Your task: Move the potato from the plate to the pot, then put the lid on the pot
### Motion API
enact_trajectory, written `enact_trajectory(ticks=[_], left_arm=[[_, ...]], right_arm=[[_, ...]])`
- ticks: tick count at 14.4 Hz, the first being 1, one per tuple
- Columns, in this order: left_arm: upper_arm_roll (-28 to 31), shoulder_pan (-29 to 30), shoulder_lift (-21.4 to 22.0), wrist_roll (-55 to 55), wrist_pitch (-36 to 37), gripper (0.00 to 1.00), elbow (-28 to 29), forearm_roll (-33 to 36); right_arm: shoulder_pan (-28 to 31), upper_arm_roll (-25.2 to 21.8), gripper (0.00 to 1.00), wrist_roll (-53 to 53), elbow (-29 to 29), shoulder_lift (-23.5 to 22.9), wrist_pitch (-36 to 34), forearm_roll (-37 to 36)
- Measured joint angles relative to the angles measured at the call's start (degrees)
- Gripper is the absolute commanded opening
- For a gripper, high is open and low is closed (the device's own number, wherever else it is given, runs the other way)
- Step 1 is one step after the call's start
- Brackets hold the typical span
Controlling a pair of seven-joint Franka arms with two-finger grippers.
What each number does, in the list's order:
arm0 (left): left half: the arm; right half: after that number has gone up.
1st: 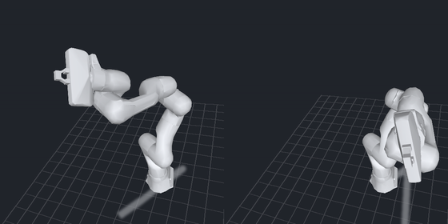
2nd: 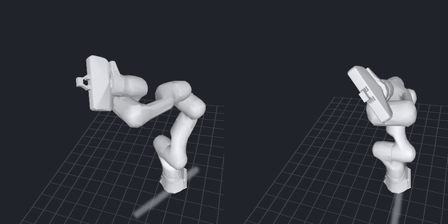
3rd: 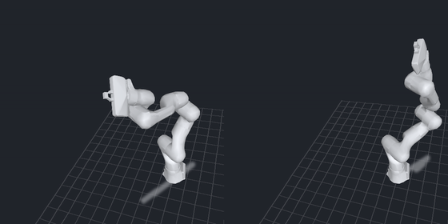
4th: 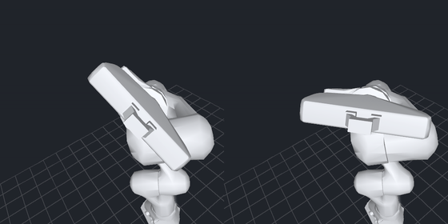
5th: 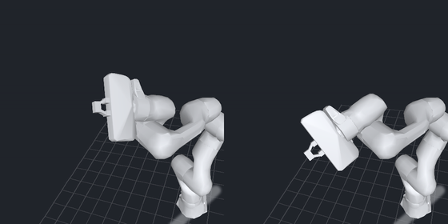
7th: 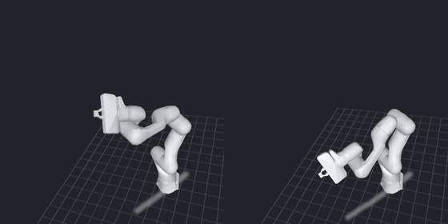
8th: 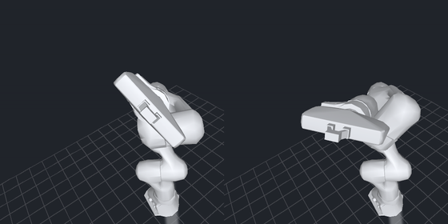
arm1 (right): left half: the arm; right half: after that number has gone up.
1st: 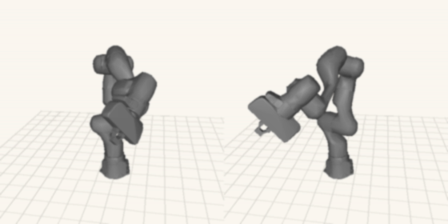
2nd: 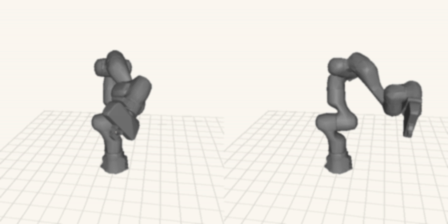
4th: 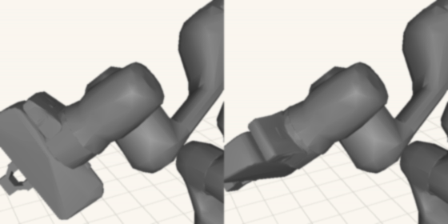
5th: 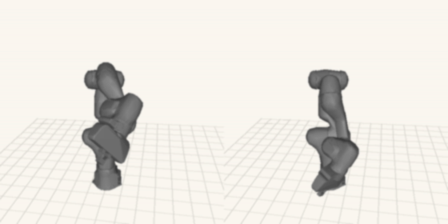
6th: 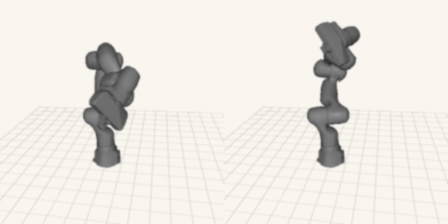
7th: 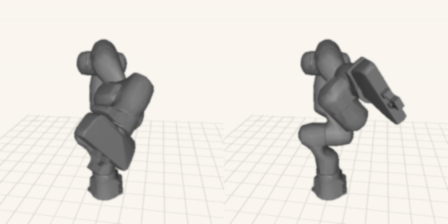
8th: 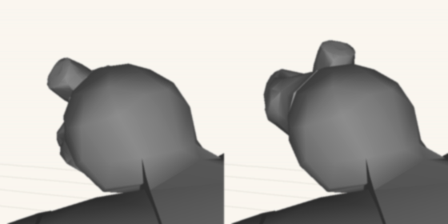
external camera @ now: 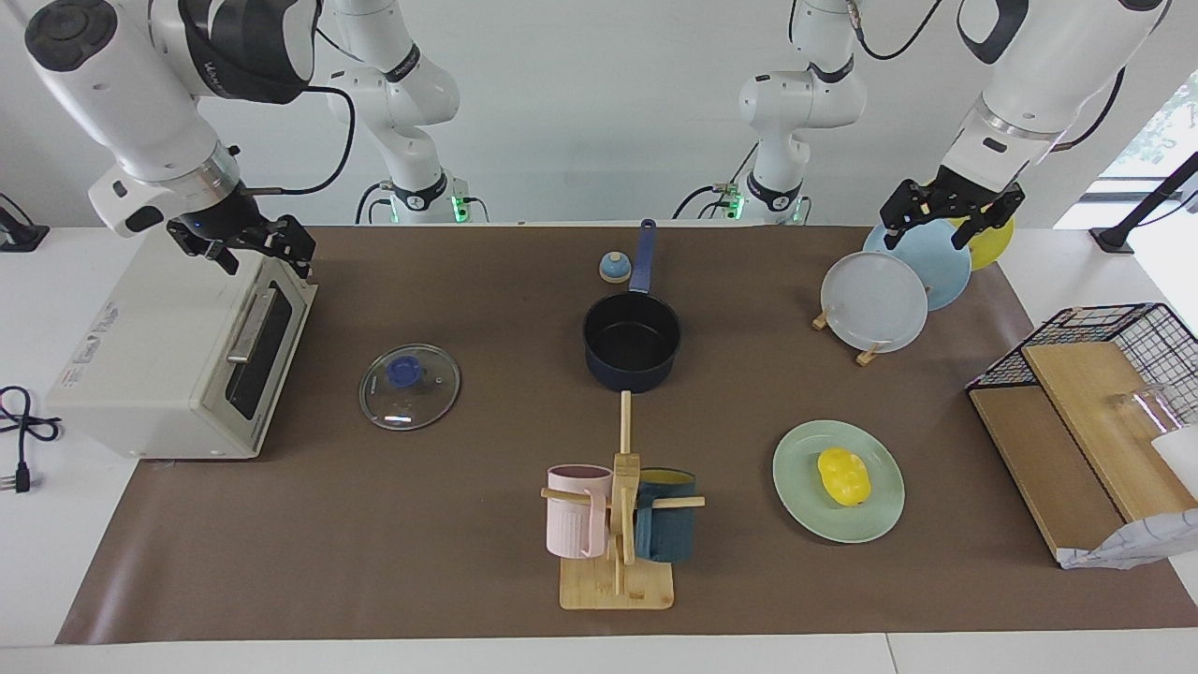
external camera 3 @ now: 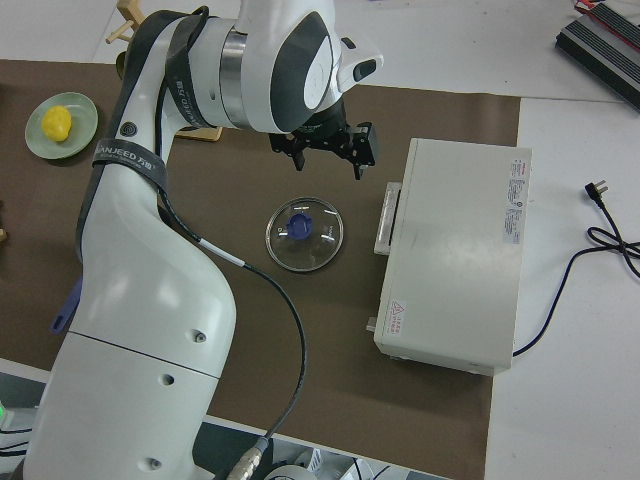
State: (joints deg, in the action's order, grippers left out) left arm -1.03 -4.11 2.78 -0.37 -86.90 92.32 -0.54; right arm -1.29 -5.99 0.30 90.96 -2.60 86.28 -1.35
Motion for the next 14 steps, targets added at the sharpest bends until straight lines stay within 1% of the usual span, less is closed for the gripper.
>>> enact_trajectory(ticks=[8,14], left_arm=[[0.0,0.0,0.0,0.0,-0.5,1.0,0.1,0.0],[-0.4,-0.2,-0.5,0.0,-6.0,1.0,1.5,-0.3]], right_arm=[[0.0,0.0,1.0,0.0,0.0,0.0,0.0,0.0],[-0.3,0.0,1.0,0.1,0.1,0.0,-0.1,0.0]])
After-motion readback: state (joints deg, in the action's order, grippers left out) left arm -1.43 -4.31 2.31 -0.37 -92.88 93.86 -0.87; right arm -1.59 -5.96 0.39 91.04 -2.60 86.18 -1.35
